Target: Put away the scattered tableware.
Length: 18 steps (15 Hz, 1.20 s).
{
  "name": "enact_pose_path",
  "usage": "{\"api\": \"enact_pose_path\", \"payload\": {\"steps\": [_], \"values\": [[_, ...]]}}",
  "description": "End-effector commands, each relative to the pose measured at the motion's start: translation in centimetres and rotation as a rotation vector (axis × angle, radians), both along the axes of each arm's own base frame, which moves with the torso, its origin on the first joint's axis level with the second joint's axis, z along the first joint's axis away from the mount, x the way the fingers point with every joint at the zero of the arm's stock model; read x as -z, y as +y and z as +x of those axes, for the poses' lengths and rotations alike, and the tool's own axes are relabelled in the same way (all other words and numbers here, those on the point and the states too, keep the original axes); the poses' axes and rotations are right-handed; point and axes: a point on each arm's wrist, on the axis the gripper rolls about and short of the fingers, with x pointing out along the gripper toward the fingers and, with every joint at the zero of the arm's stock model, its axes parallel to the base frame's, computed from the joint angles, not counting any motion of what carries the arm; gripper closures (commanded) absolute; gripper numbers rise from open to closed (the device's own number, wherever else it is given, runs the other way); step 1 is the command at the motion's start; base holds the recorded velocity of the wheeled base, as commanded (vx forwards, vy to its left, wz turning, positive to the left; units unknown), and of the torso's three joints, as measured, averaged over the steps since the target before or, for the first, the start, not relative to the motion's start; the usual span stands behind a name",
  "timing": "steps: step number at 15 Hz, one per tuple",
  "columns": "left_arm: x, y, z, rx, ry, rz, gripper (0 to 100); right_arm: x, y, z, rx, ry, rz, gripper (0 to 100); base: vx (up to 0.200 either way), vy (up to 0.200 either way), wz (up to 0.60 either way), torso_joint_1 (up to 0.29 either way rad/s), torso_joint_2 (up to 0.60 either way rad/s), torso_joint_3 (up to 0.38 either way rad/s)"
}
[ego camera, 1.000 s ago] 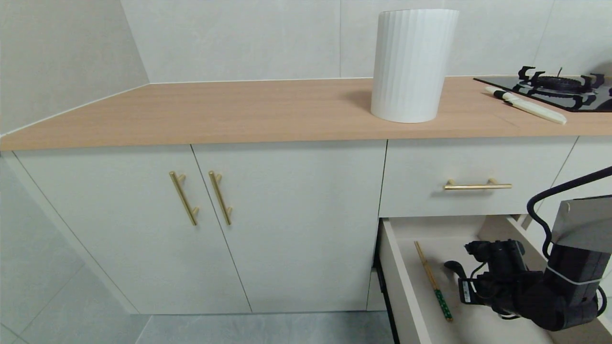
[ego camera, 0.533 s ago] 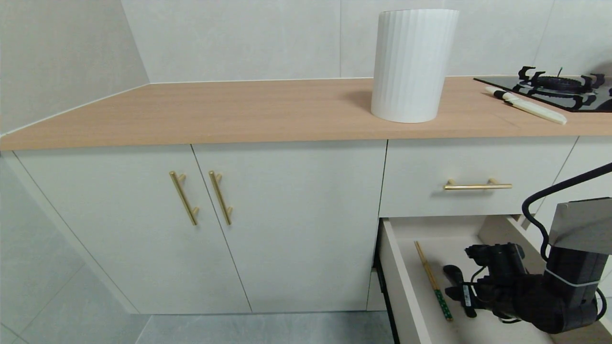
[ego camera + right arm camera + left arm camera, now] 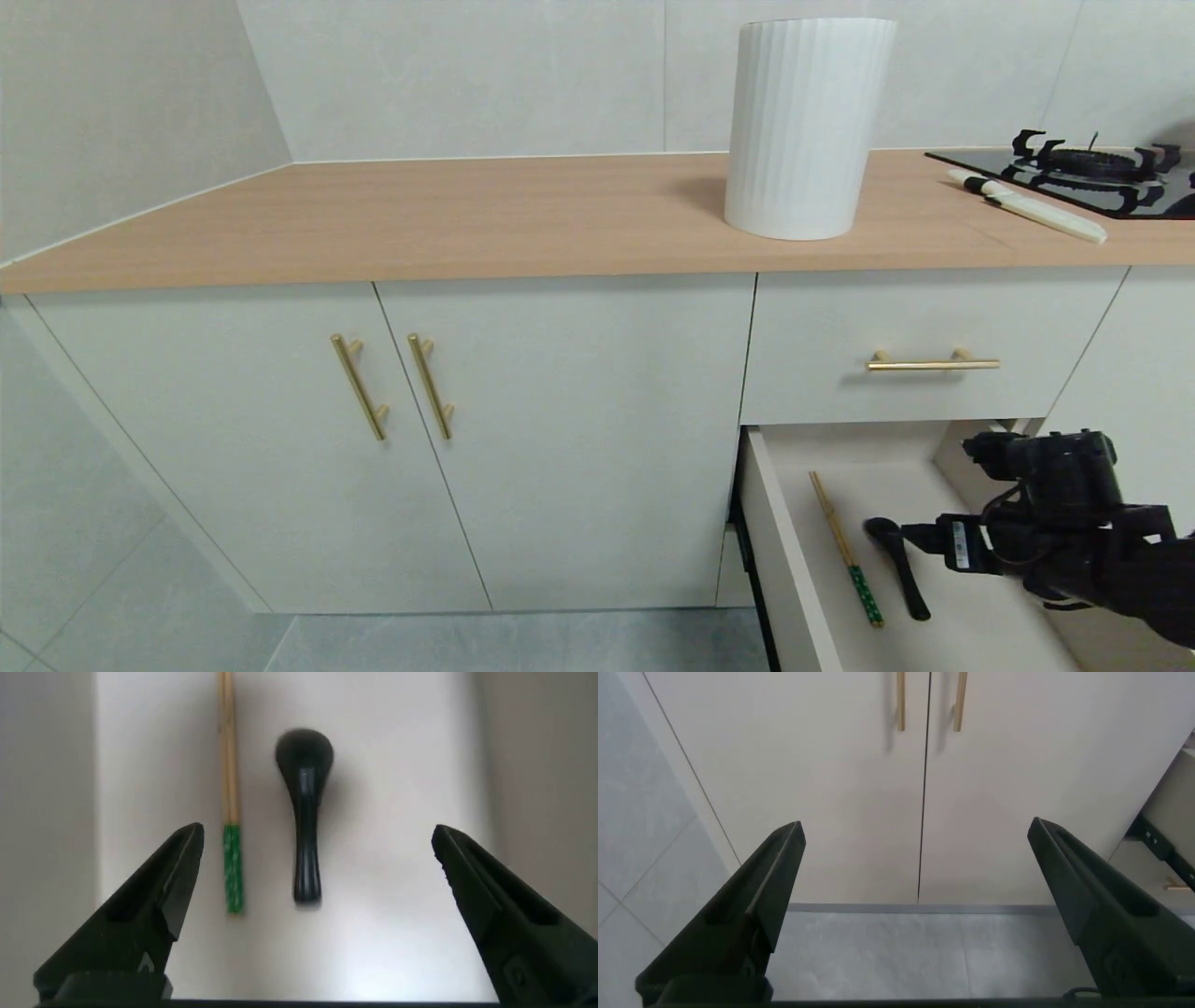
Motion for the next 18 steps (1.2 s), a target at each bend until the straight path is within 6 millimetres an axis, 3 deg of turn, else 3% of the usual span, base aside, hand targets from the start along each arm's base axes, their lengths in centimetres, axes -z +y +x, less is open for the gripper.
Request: {"api": "enact_pose_path", "payload": {"steps": [1, 3, 5, 7, 12, 17, 18], "values": [[0.0, 0.0, 0.0, 0.0, 0.0, 0.0, 0, -7.5, 0.0, -3.9, -0.017, -0.085, 0.021, 0, 0.0, 0.0, 0.0, 0.0, 0.0, 0.0], [0.0, 0.0, 0.0, 0.0, 0.0, 0.001, 0, -9.2, 0.9, -7.0, -0.059, -0.039, 0.051, 0, 0.0, 0.0, 0.0, 0.0, 0.0, 0.0], [0.0, 0.0, 0.0, 0.0, 0.0, 0.0, 0, -10.0, 0.8, -8.7, -0.075, -0.032, 0.05, 0, 0.0, 0.0, 0.0, 0.0, 0.0, 0.0], [0.0, 0.0, 0.0, 0.0, 0.0, 0.001, 0, -10.0, 0.8, -8.9, -0.077, -0.031, 0.051, 0, 0.0, 0.0, 0.0, 0.0, 0.0, 0.0], [0.0, 0.0, 0.0, 0.0, 0.0, 0.0, 0, -10.1, 0.6, -9.7, -0.081, 0.006, 0.041, 0, -0.2, 0.0, 0.0, 0.004, 0.01, 0.005], [0.0, 0.0, 0.0, 0.0, 0.0, 0.0, 0, -10.3, 0.6, -10.4, -0.118, 0.122, 0.052, 0, 0.0, 0.0, 0.0, 0.0, 0.0, 0.0], [0.0, 0.0, 0.0, 0.0, 0.0, 0.0, 0, -10.1, 0.8, -10.9, -0.144, 0.216, 0.028, 0, 0.0, 0.0, 0.0, 0.0, 0.0, 0.0]]}}
